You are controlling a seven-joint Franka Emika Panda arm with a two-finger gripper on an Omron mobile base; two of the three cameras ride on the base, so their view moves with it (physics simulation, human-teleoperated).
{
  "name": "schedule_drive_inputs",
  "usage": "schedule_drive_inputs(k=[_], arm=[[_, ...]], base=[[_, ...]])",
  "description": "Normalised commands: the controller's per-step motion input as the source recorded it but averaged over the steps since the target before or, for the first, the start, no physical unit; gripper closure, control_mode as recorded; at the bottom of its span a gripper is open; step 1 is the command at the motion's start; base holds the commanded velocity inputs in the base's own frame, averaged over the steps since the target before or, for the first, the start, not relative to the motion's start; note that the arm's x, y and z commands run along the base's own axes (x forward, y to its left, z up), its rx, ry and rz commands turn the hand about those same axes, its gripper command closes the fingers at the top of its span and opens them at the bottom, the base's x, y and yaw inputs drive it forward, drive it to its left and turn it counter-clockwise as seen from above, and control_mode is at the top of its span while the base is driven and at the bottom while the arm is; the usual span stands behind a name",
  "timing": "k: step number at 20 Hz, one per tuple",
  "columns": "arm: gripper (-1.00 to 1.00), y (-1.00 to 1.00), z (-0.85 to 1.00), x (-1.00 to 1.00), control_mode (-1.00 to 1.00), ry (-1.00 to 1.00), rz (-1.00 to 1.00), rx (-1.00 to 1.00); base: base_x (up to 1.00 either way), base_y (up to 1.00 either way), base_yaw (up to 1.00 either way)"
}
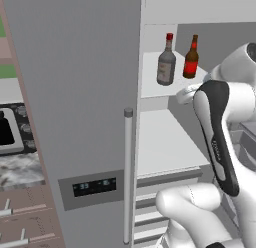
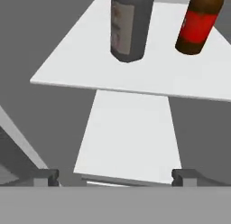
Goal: Place the beer and liquor on the top shelf of the fridge to keep them out of children's reach, and place the apple on lower shelves for easy access.
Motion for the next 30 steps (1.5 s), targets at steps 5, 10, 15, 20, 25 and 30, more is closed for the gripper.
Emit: schedule_drive_inputs(k=[5, 10, 15, 20, 25, 30], arm=[[-1.00, 0.00, -0.42, -0.82, -1.00, 0.11, -0.04, 0.16], [-1.00, 0.00, -0.16, -0.41, -1.00, 0.03, 0.00, 0.09], [-1.00, 0.07, -0.09, -0.06, -1.00, 0.07, 0.00, 0.00], [-1.00, 0.14, 0.00, 0.00, -1.00, 0.22, 0.00, -0.02], [-1.00, 0.12, 0.00, 0.00, 1.00, 0.10, 0.00, -0.03], [-1.00, 0.00, 0.00, 0.00, 1.00, 0.00, 0.00, 0.00]], base=[[0.00, 0.00, 0.00], [0.00, 0.00, 0.00], [0.00, 0.00, 0.00], [0.00, 0.00, 0.00], [-0.14, 0.08, 0.02], [-0.73, 0.30, 0.26]])
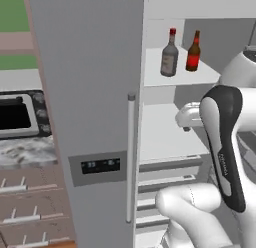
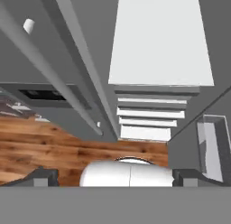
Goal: Place the beer and liquor on the top shelf of the fridge to keep them out of children's reach, and place the apple on lower shelves for easy access.
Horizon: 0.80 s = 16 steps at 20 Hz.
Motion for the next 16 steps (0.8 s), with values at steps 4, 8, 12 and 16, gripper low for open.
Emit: schedule_drive_inputs(k=[4, 8, 12, 16], arm=[[-1.00, 0.00, 0.00, 0.00, 1.00, 0.00, 0.00, 0.00], [-1.00, 0.00, 0.00, 0.00, 1.00, 0.00, 0.00, 0.00], [-1.00, 0.00, 0.00, 0.00, 1.00, 0.00, 0.00, 0.00], [-1.00, 0.00, 0.00, 0.00, 1.00, 0.00, 0.00, 0.00]], base=[[-0.83, 0.56, 0.40], [-0.46, 0.88, 0.36], [-0.02, 1.00, 0.23], [0.26, 1.00, 0.14]])
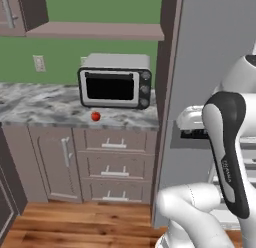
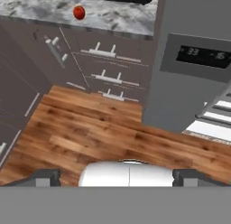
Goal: Place the beer and liquor on the top shelf of the fridge to keep them out of children's reach, and place the apple on lower shelves for easy access.
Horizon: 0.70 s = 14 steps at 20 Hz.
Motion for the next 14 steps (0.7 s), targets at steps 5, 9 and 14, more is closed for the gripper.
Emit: schedule_drive_inputs(k=[5, 9, 14], arm=[[-1.00, 0.00, 0.00, 0.00, 1.00, 0.00, 0.00, 0.00], [-1.00, 0.00, 0.00, 0.00, 1.00, 0.00, 0.00, 0.00], [-1.00, 0.00, 0.00, 0.00, 1.00, 0.00, 0.00, 0.00]], base=[[0.56, 1.00, 0.02], [0.49, 0.89, -0.14], [0.53, 0.59, -0.28]])
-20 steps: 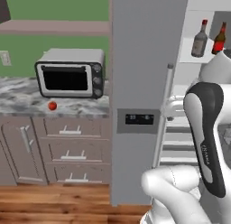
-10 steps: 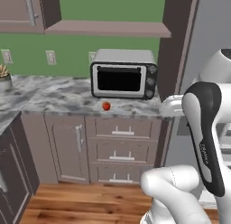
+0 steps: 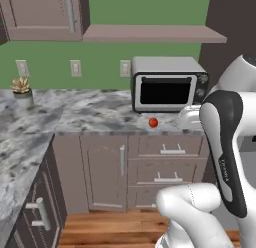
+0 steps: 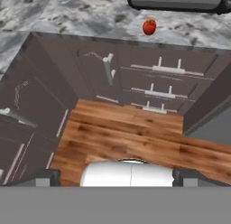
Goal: Place the beer and liquor on the top shelf of the fridge to keep them out of children's reach, and place the apple on lower shelves for easy access.
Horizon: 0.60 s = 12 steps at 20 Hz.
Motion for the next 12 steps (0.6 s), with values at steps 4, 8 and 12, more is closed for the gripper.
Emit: schedule_drive_inputs(k=[4, 8, 12], arm=[[-1.00, 0.00, 0.00, 0.00, 1.00, 0.00, 0.00, 0.00], [-1.00, 0.00, 0.00, 0.00, 1.00, 0.00, 0.00, 0.00], [-1.00, 0.00, 0.00, 0.00, 1.00, 0.00, 0.00, 0.00]], base=[[0.53, 0.48, -0.33], [0.59, 0.33, -0.28], [0.60, 0.27, -0.25]])
